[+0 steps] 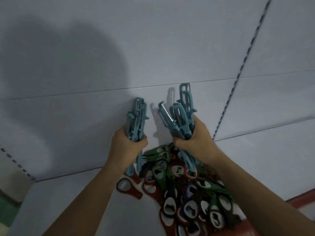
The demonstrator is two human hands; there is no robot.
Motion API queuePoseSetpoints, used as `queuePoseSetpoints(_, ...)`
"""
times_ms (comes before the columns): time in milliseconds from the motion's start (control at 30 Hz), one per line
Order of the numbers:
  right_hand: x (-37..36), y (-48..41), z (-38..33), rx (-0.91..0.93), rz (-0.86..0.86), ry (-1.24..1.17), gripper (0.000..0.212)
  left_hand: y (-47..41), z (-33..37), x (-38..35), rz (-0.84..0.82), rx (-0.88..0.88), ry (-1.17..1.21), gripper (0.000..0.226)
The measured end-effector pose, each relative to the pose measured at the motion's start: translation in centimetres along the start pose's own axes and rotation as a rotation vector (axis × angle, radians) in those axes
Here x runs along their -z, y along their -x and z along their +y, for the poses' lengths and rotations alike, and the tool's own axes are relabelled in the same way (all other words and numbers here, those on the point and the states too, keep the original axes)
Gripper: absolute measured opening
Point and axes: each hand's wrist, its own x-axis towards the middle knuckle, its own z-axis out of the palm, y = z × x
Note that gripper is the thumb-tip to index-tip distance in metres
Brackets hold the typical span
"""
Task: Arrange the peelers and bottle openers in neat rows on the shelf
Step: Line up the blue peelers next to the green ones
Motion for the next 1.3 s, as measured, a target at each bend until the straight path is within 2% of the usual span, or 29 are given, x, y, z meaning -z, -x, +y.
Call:
queuePoseSetpoints(167,10.4,1.9,2.2,-0.134,0.208,0.156,0.047,-1.4,4.3,-8.8,-0.123,-0.085,-0.034,0.015)
queuePoseSetpoints(333,22.5,5.4,5.0,-0.179,0.271,0.321,0.055,-0.8,9.0,-21.2,-0.204,-0.183,0.065,0.015)
queuePoseSetpoints(567,42.2,11.9,9.8,-0.314,0.382,0.461,0.047,2.4,13.6,-43.5,-0.231,-0.037,0.325,0.018)
queuePoseSetpoints(700,52.0,13.7,12.4,-0.402,0.437,0.510,0.046,3.4,15.6,-54.5,-0.265,0.003,0.367,0.020)
queuePoseSetpoints(867,60.5,14.0,16.6,-0.426,0.542,0.502,0.043,2.0,17.4,-65.3,-0.284,0.018,0.388,0.019)
queuePoseSetpoints(1033,68.8,12.9,22.2,-0.397,0.629,0.473,0.049,-1.3,18.0,-76.1,-0.295,0.054,0.420,0.021)
queuePoseSetpoints(1300,81.4,10.9,29.6,-0.485,0.697,0.415,0.047,-6.2,20.8,-92.7,-0.363,0.214,0.477,0.022)
